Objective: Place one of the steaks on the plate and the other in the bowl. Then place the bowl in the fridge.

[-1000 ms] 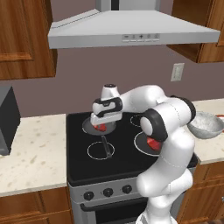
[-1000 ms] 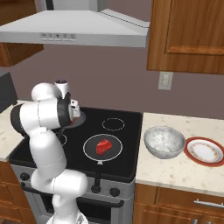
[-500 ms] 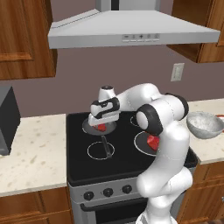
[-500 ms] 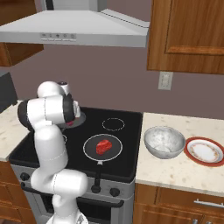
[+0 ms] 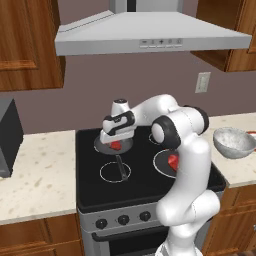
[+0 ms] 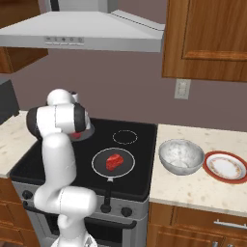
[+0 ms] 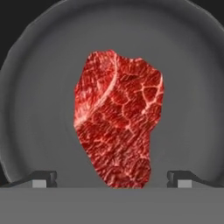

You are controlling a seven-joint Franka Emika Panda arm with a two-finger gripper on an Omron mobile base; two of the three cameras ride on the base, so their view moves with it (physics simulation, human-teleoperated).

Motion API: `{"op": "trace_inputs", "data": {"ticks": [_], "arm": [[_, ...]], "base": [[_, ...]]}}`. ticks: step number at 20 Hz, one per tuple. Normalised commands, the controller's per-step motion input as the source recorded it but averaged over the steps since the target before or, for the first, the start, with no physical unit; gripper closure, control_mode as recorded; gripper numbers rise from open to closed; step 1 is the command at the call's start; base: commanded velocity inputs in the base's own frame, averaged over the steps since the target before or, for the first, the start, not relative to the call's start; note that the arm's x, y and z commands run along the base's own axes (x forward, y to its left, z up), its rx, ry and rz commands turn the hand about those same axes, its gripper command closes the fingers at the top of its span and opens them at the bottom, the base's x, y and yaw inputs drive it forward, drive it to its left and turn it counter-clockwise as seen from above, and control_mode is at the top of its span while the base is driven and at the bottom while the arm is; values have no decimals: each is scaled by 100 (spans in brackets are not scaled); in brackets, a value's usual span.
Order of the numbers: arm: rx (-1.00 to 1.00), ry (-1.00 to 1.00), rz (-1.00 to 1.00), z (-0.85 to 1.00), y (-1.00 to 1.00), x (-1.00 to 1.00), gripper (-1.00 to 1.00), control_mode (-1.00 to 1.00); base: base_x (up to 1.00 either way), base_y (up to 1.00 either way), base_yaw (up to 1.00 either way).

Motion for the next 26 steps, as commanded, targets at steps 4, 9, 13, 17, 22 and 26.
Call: {"op": "trace_inputs", "data": {"ticks": [4, 9, 13, 17, 22, 26], "arm": [[0, 0, 0, -15, 0, 24, -100, -100], [0, 0, 0, -11, 0, 9, -100, -100], [0, 0, 0, -13, 0, 1, -100, -100], [0, 0, 0, -18, 5, 0, -100, -100], [0, 0, 0, -17, 0, 1, -100, -100], [0, 0, 0, -24, 0, 22, -100, -100]], "base": [[0, 0, 0], [0, 0, 0], [0, 0, 0], [0, 0, 0], [0, 0, 0], [0, 0, 0]]}}
